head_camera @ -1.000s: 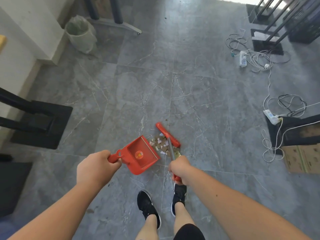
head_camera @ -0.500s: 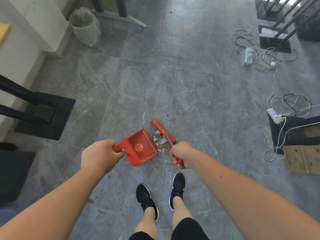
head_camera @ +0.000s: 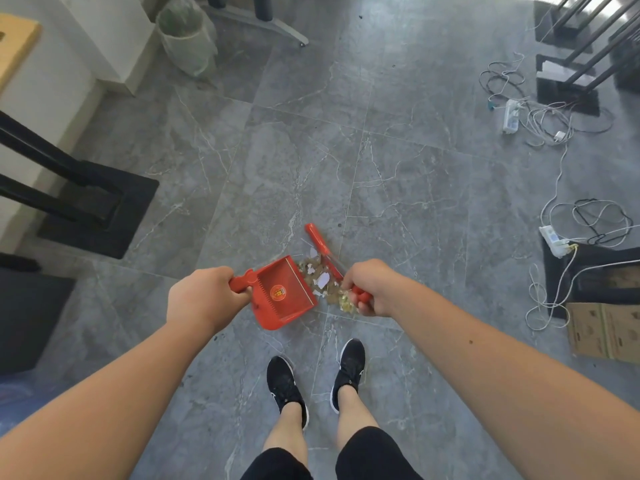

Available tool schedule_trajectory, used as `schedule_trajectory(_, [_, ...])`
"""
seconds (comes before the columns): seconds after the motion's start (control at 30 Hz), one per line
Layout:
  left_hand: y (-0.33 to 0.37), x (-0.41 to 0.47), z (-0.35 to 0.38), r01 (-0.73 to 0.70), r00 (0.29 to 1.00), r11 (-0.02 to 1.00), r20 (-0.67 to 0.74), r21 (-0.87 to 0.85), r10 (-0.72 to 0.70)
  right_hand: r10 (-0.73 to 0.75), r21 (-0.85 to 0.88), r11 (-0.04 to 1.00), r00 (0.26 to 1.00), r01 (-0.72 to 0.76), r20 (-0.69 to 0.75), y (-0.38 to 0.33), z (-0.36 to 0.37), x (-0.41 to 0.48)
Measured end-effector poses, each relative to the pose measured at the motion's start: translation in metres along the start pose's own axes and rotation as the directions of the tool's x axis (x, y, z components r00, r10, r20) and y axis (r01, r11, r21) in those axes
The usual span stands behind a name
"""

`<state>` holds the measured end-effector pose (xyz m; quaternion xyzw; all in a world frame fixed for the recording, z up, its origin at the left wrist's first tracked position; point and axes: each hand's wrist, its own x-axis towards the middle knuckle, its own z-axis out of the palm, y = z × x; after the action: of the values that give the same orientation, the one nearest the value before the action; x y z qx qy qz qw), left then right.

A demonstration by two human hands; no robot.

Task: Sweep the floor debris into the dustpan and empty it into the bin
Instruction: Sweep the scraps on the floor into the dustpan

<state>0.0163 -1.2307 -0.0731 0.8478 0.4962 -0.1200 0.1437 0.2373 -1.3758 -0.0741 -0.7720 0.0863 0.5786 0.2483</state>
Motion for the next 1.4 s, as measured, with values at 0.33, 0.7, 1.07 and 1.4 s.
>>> schedule_trajectory(0.33, [-0.027,-0.01,-0.002,0.059,0.998,0.998,-0.017,-0.006,-0.059,-0.072,0.138,0.989,0.995,0.062,0.075,-0.008,0.046,-0.01])
schedule_trajectory(0.7, [-0.06,-0.016,0.006,0.069,0.998,0.997,-0.015,0.039,-0.068,-0.055,0.629,0.757,0.943,-0.176,0.329,-0.003,0.074,0.034])
schedule_trajectory(1.07, [-0.07,-0.018,0.006,0.072,0.997,0.997,-0.007,0.031,-0.071,0.008,0.767,0.574,0.939,-0.285,0.343,0.019,0.058,0.059])
schedule_trajectory(1.4, [-0.055,-0.015,0.008,0.038,0.999,0.999,-0.001,0.038,-0.038,0.024,0.751,0.609,0.952,-0.257,0.306,0.015,0.026,0.049])
